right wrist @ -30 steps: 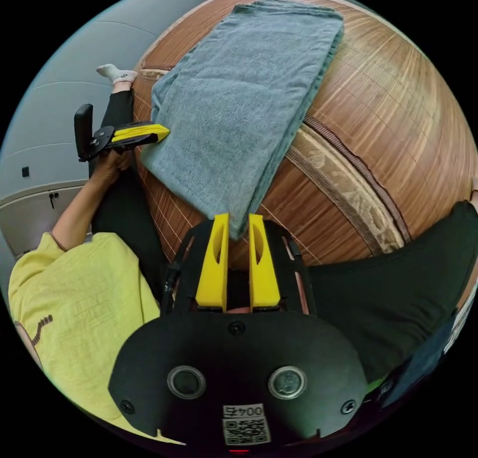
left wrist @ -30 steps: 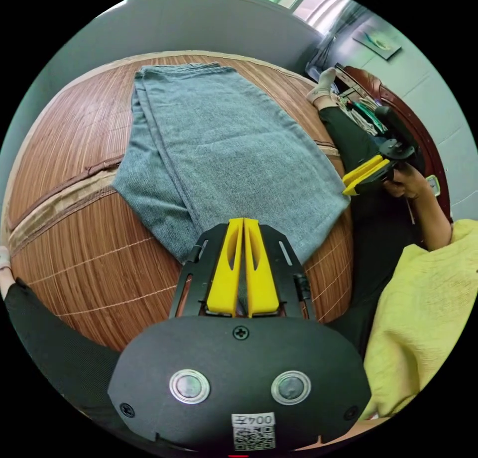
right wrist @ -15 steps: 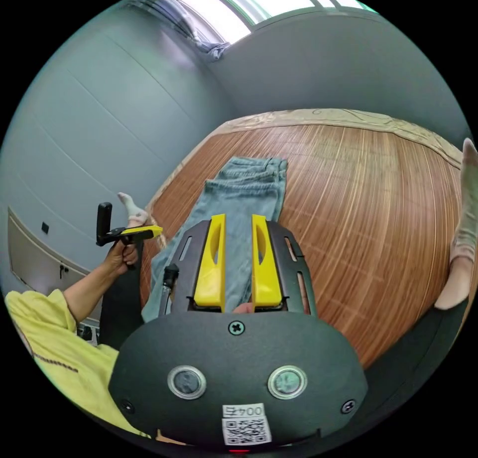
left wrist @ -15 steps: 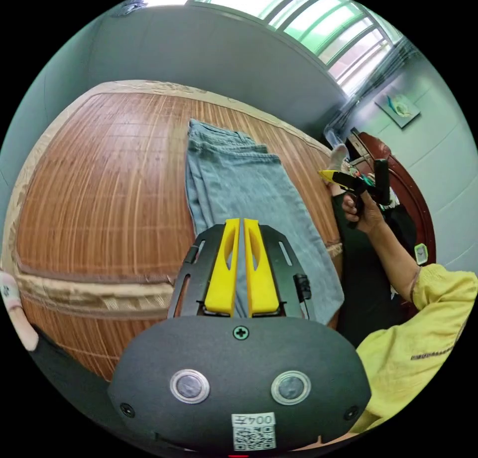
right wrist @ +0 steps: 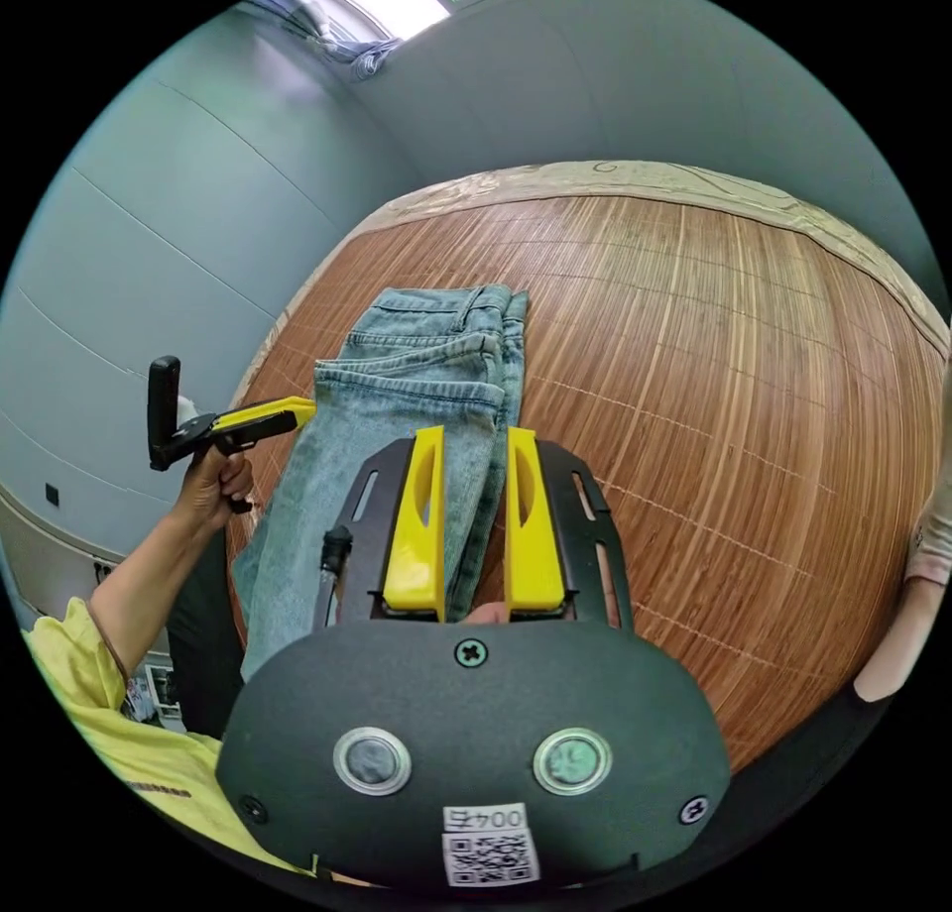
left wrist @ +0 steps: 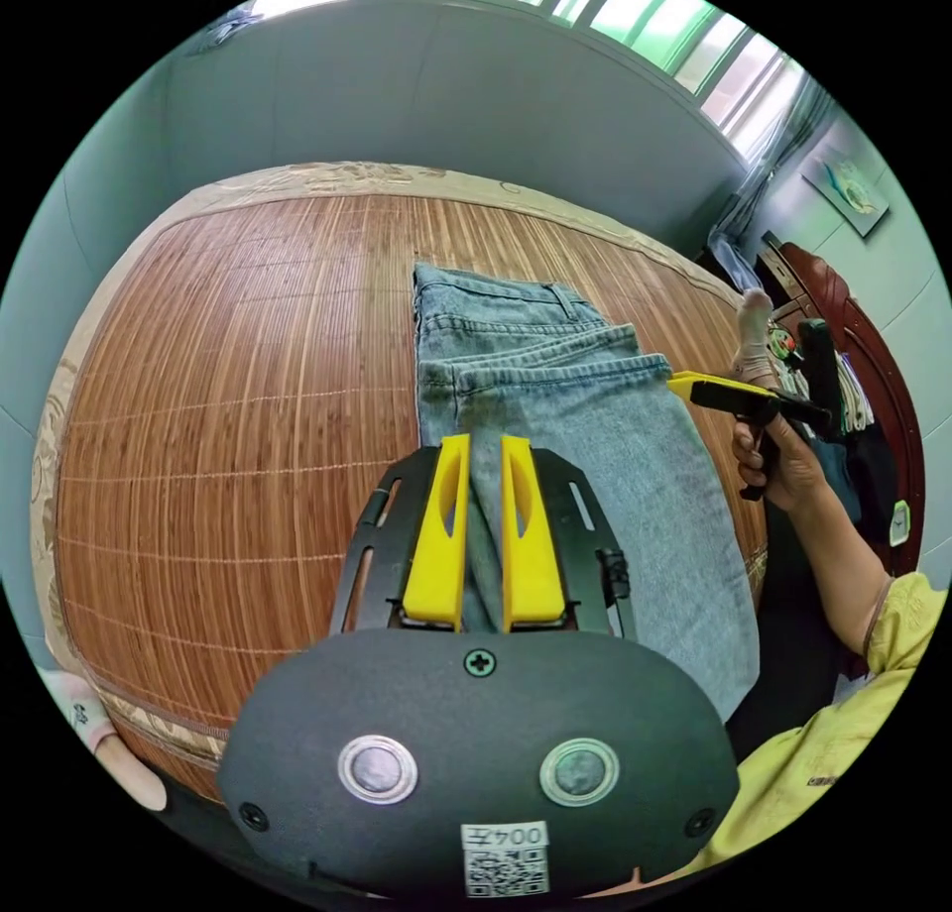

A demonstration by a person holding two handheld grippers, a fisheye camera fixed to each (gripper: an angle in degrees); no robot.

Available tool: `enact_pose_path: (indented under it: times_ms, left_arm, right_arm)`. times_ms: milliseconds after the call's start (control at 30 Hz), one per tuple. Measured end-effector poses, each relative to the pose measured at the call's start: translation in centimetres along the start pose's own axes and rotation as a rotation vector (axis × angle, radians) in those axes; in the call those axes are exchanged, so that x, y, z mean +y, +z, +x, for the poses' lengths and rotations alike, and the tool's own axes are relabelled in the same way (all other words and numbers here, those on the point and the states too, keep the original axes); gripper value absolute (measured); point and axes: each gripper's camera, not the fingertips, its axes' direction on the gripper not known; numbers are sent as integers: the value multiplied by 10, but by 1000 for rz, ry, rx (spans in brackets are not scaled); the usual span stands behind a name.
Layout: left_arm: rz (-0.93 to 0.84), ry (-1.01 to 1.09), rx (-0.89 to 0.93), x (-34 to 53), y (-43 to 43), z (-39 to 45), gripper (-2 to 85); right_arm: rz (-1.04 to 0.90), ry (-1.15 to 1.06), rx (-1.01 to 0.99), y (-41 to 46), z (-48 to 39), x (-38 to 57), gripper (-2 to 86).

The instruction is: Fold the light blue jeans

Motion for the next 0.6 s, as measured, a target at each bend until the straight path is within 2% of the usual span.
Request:
enact_pose_path:
  times_ms: [200,300,600]
  left_arm:
    - [-3,-48,-2,-6,10,-6,35]
    - [67,-111,-17,4,0,-10,52]
    - [83,-36,-40,10,1,10,56]
  right_arm:
    - [3,-30,34,3,-8,3,76]
    - [5,-32,38,4,-12,5,74]
    - [22,-63,79,5,-24,11,34]
